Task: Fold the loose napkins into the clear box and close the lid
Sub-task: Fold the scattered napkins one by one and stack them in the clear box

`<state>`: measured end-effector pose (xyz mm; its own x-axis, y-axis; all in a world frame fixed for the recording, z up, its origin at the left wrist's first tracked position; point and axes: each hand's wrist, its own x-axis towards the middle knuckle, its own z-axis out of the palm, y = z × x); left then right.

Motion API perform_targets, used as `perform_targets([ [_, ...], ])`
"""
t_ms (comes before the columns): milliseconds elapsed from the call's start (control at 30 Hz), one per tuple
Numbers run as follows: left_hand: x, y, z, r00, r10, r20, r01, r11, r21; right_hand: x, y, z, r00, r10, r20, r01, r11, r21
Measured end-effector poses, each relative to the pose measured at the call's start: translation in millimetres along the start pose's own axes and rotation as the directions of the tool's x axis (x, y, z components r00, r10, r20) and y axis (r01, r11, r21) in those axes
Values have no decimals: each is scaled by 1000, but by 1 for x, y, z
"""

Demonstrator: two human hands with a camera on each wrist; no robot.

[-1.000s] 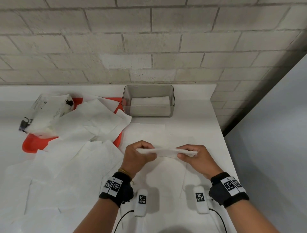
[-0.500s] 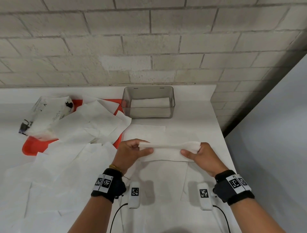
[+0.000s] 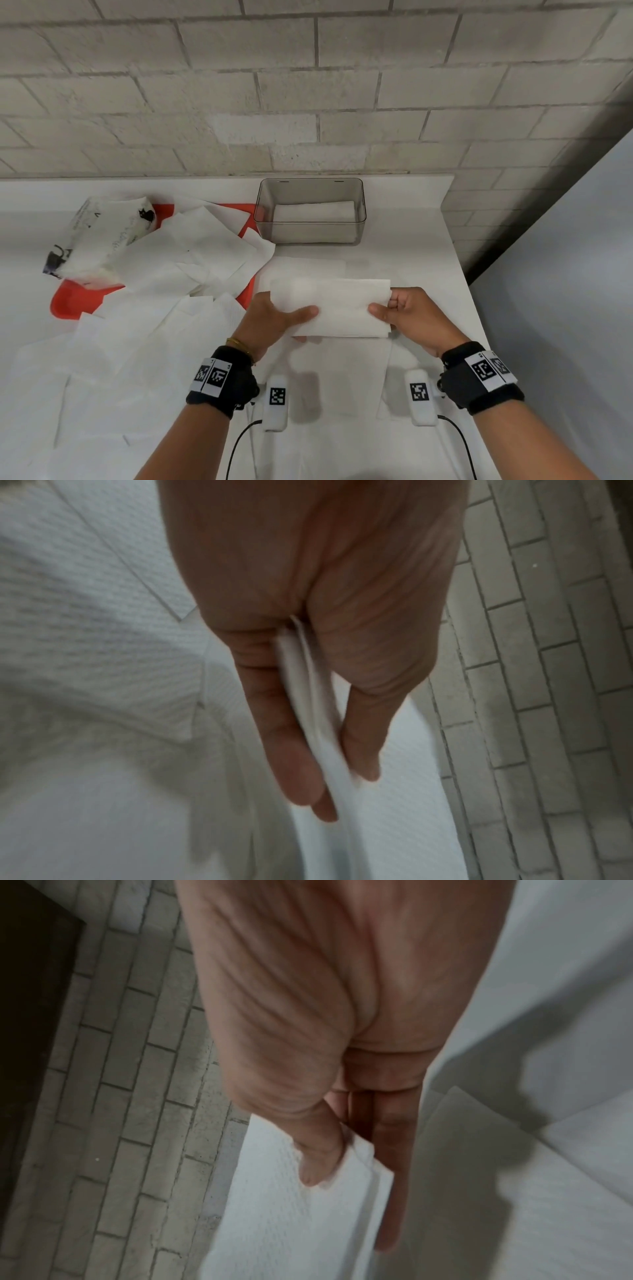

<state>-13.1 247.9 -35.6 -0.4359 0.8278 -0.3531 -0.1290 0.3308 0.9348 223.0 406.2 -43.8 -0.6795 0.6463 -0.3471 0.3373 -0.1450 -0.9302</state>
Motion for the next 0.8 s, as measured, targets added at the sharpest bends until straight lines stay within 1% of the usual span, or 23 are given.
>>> perform_targets([
  [33,1,2,1,1000,-6,-12,6,1000,-19,2,-1,0,1000,7,-2,-7,1000,17],
  [133,5,12,-2,995,-4,-100,-5,996,-94,3,-10,1,1000,-5,-18,7,997,78],
  [200,9,24,-8,995,-6,-98,1,999,-51,4,-15,-2,999,-12,-47,17,992,126],
  [233,11,32,-14,996,-4,-94,2,1000,-19,6,-15,-4,997,-12,-80,21,993,115],
  [267,14,41,-20,995,1,-99,0,1000,9,8,-14,-6,992,-16,-123,22,999,43],
  [300,20,50,-27,994,7,-111,-5,1000,21,11,-10,-9,986,-27,-163,12,995,-96],
  [333,27,62,-35,992,14,-128,-13,1000,12,13,-5,-12,982,-34,-186,-16,965,-261],
  [367,38,73,-41,987,29,-156,-32,999,-17,16,-1,-14,980,-36,-193,-46,915,-402],
  [400,49,85,-47,981,48,-187,-58,997,-52,18,4,-14,982,-31,-188,-70,859,-507],
  [433,62,95,-52,974,65,-217,-82,994,-71,20,8,-13,984,-30,-174,-80,802,-591],
  [500,93,112,-58,965,59,-255,-84,993,-87,23,11,-10,988,-35,-148,-82,694,-715],
  [567,119,126,-58,960,14,-280,-46,993,-109,26,10,-7,992,-33,-126,-78,625,-777],
  [667,151,133,-51,970,-71,-234,33,986,-162,31,6,-5,993,11,-113,-99,581,-808],
  [733,162,136,-42,973,-144,-178,126,986,-108,33,3,-5,991,61,-120,-132,602,-788],
  [800,173,138,-33,970,-183,-161,177,983,-51,33,1,-7,988,105,-109,-152,664,-732],
])
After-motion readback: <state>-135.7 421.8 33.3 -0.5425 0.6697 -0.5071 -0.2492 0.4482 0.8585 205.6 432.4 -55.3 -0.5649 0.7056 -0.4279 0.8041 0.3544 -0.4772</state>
